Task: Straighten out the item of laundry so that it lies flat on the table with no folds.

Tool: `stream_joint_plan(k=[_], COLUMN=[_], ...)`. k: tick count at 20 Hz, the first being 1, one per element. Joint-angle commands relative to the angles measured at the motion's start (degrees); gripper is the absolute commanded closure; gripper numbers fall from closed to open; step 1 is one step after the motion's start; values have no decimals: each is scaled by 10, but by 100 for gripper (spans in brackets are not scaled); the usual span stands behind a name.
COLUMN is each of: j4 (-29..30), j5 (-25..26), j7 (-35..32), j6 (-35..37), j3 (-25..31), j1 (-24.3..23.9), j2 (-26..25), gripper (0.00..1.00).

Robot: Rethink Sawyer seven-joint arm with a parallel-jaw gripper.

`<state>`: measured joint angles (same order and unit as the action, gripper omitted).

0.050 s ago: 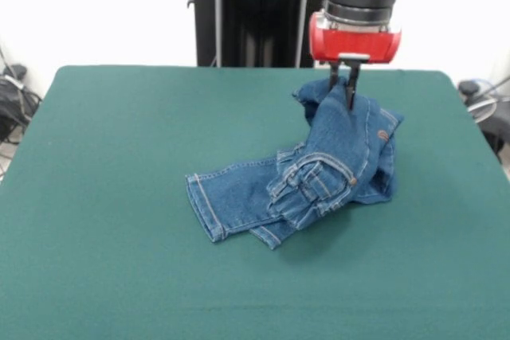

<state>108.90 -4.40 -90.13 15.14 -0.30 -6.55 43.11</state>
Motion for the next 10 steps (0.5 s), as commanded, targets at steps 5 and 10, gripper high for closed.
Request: stream_joint_plan(k=[5, 10], j4=[51, 48], j5=[-52, -62], j7=[-143, -151], j6=[32, 64], j3=[20, -3], j1=[17, 38], j2=[52, 61], gripper=[100, 100])
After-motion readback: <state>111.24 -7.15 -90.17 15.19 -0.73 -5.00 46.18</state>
